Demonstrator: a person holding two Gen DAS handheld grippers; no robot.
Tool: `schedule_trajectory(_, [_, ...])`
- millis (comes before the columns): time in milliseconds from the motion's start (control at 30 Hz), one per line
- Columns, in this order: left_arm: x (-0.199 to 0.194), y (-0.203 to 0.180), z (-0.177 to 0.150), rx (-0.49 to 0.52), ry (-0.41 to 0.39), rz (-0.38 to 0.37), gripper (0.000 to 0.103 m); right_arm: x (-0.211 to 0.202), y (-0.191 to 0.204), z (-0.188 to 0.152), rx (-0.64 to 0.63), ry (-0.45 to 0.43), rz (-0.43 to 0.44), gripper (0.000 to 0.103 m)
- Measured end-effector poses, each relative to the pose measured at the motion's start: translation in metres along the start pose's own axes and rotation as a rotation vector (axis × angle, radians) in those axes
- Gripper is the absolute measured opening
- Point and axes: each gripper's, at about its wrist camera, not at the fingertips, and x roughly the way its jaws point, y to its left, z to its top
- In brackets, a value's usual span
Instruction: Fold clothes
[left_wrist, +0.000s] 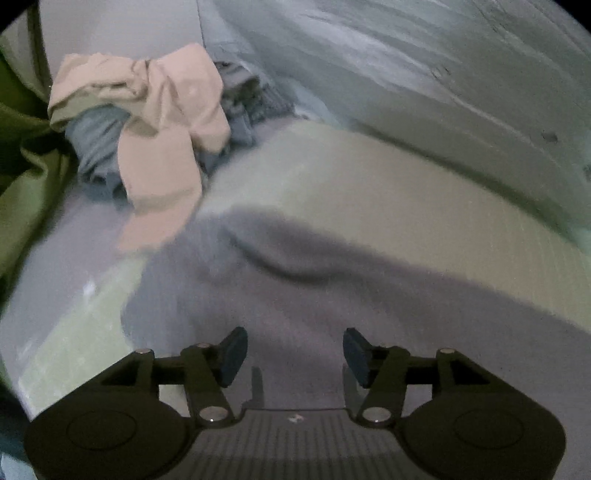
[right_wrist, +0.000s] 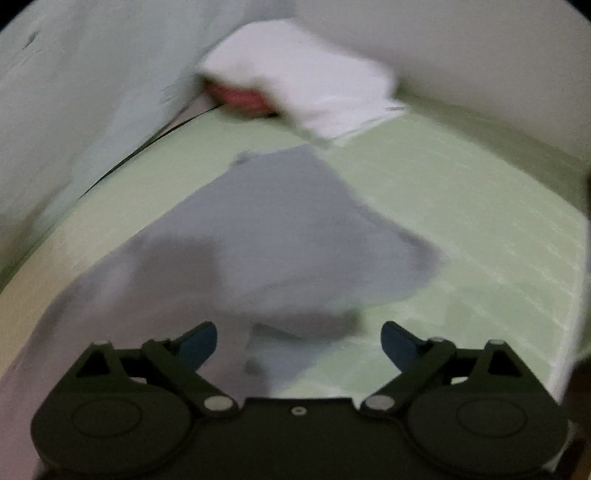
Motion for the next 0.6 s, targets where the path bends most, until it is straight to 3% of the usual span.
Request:
schedule_trajectory(133, [-0.014, -0.006, -0.028, 0.001, 0.032, 0.0, 0.061, 0.011, -0.029, 0.015, 0.051, 0.017, -0.028, 0.073])
schedule_trajectory(300, [-0.027, -0.011, -0.05, -0.002, 0.042, 0.024, 0.061, 0.024, -0.049, 0.026, 0.109, 0.03, -0.007, 0.062])
schedule_trajectory(367, [-0.032, -0.012, -0.056, -0.009, 0.041, 0.027, 0.061, 0.028, -0.055, 0.028, 0.117, 0.036, 0.021, 0.04])
schedule_trajectory(433, [-0.037, -0.013, -0.062, -0.016, 0.041, 0.029, 0.061, 0.029, -0.058, 0.03, 0.103, 0.026, 0.049, 0.009])
schedule_trajectory(467, [-0.038, -0.014, -0.064, -0.02, 0.041, 0.029, 0.061, 0.028, -0.059, 0.032, 0.087, 0.013, 0.061, 0.004])
schedule_trajectory(600, [-0.04, -0.02, -0.069, -0.022, 0.043, 0.024, 0.061, 0.012, -0.052, 0.049, -0.003, -0.069, 0.109, 0.001])
